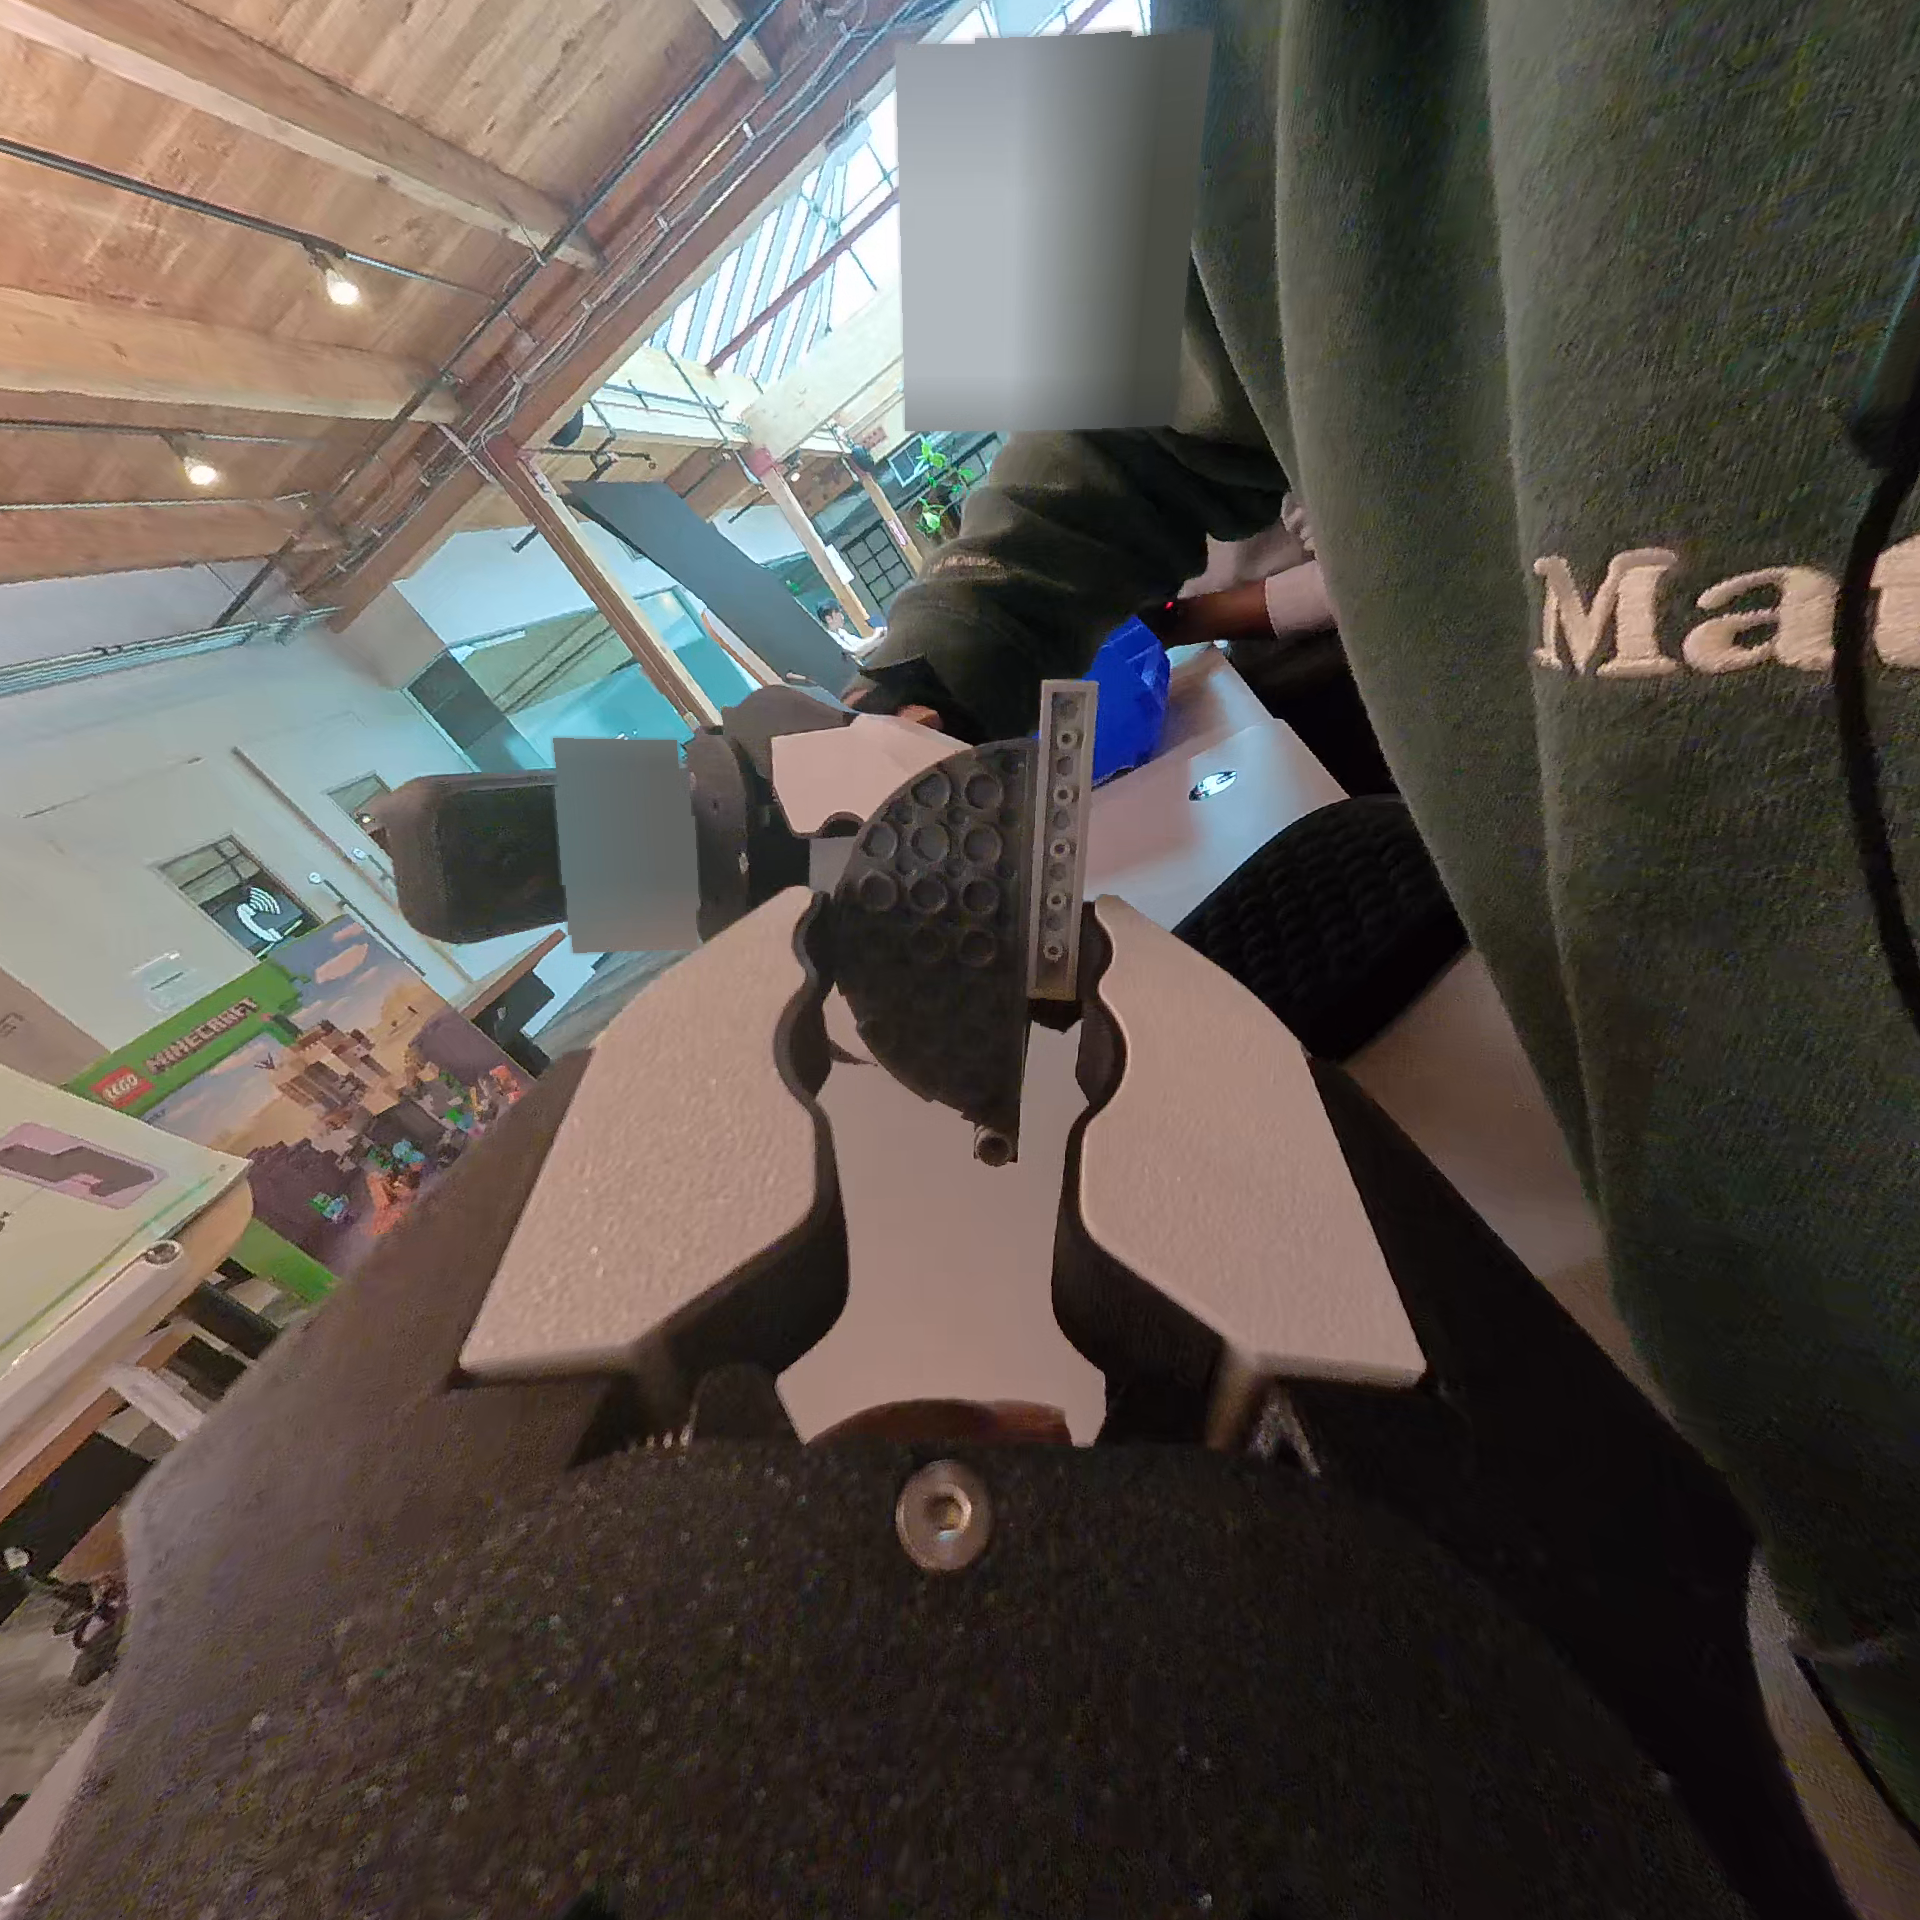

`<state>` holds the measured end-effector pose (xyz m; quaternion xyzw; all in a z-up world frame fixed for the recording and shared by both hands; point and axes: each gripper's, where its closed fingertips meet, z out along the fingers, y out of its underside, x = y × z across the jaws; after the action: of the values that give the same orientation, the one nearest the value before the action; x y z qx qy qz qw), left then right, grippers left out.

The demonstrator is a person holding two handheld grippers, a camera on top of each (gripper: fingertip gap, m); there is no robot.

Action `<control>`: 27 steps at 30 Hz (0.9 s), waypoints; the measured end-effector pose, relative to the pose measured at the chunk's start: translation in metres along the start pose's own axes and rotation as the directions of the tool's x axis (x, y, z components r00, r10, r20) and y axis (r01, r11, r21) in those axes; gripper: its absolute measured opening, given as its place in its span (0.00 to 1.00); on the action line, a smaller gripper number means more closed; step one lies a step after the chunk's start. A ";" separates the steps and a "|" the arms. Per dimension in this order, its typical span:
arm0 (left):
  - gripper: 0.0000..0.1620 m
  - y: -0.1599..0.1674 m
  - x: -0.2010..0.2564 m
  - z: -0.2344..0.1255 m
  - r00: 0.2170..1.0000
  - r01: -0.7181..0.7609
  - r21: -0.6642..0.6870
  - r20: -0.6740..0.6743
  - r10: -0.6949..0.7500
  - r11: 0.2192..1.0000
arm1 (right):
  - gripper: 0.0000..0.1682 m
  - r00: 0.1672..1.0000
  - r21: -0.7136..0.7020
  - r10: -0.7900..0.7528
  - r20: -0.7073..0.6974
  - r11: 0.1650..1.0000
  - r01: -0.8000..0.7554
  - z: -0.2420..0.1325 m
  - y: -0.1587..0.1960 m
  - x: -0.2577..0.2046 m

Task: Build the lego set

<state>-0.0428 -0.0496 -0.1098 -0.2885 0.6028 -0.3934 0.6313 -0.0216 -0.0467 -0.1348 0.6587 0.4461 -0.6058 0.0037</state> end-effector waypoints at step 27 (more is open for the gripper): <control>0.28 -0.016 0.008 0.004 0.999 -0.036 0.062 -0.017 0.037 0.997 | 0.29 0.997 0.072 -0.004 0.071 0.997 -0.001 0.007 0.004 -0.012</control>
<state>-0.0417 -0.0653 -0.1001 -0.2544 0.6013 -0.4027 0.6415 -0.0239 -0.0599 -0.1289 0.6362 0.4240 -0.6446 -0.0046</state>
